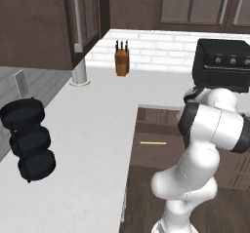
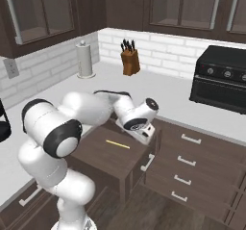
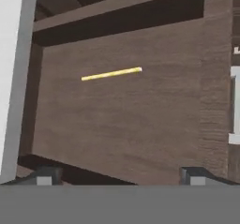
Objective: Take a straw from the drawer in front and place it inside the glass cup on the dining counter.
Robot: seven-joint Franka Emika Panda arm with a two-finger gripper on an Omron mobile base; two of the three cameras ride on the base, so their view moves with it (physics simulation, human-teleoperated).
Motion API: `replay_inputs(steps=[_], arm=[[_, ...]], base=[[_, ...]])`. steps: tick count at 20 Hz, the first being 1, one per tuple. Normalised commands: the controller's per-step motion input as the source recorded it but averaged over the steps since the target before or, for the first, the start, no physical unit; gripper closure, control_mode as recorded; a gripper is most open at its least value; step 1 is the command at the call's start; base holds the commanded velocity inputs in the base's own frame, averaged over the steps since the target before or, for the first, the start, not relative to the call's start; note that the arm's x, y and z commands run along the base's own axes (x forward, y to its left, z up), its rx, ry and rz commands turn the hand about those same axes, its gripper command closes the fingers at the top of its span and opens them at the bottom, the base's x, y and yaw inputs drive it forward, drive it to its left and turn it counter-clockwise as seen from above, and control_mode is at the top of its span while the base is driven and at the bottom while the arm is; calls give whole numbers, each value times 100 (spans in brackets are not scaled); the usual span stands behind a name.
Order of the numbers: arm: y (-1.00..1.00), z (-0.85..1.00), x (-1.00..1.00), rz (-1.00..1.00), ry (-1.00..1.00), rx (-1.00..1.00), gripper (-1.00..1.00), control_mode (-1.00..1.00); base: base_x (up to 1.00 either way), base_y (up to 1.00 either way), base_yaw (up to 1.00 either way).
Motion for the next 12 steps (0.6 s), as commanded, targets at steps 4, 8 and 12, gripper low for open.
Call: replay_inputs(steps=[4, 8, 12], arm=[[0, -3, 51, -18, 43, -9, -100, -100], [1, -26, 40, -19, 37, -10, -100, -100], [0, -58, 6, -17, 21, -8, -100, -100]], base=[[0, 0, 0], [0, 0, 0], [0, 0, 0]])
